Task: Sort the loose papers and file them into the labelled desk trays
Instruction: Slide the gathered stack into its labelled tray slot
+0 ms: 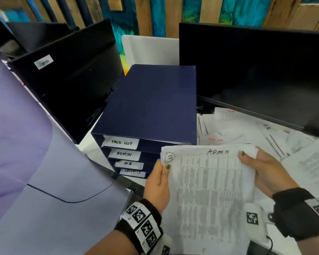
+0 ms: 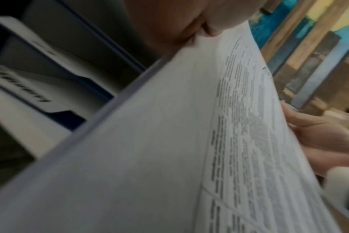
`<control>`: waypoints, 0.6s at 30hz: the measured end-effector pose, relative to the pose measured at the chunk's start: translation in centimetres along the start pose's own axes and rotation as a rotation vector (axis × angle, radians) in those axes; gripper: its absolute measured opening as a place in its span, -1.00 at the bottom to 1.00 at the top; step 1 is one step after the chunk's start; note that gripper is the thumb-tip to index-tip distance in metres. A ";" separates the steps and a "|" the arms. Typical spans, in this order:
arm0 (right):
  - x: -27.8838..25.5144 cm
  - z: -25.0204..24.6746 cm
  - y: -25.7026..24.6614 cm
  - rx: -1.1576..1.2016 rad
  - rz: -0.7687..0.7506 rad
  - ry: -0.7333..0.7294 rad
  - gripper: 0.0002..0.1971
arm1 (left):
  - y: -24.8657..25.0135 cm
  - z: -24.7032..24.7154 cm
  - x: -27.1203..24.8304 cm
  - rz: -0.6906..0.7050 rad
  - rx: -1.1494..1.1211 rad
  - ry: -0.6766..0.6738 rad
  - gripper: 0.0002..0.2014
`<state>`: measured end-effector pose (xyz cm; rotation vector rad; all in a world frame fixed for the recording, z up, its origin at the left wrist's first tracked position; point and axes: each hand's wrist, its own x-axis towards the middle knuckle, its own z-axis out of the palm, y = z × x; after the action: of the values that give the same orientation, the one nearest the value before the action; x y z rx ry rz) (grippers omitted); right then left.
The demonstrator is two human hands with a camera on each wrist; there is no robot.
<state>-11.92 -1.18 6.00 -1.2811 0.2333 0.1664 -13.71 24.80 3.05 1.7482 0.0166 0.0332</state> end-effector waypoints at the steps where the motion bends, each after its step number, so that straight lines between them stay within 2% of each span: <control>1: -0.3 1.2 0.7 0.005 0.024 -0.009 -0.51 | -0.7 -1.1 -0.1 -0.047 -0.006 0.036 -0.75; 4: -0.8 4.3 3.3 0.003 0.083 -0.045 -0.30 | -3.3 -4.4 0.0 -0.150 0.012 0.113 -0.78; 5: -0.9 5.3 4.2 0.004 0.101 -0.051 -0.32 | -4.0 -5.6 0.0 -0.181 0.013 0.131 -0.79; 8: -1.3 7.7 6.9 -0.060 0.155 -0.080 -0.62 | -5.5 -8.7 0.2 -0.239 0.062 0.170 -0.83; 11: -1.8 9.6 9.3 -0.169 0.231 -0.132 -0.67 | -6.6 -11.2 1.1 -0.266 0.108 0.211 -0.79; 15: -2.8 11.3 11.0 -0.270 0.295 -0.238 -0.61 | -5.5 -13.4 3.1 -0.325 0.101 0.265 -0.76; 18: -3.2 11.7 11.6 -0.298 0.304 -0.265 -0.44 | -4.0 -13.9 4.5 -0.319 0.148 0.206 -0.78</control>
<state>-17.01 13.28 -0.78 -1.4971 0.1782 0.6469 -9.58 39.36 1.62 1.8642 0.4577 -0.0221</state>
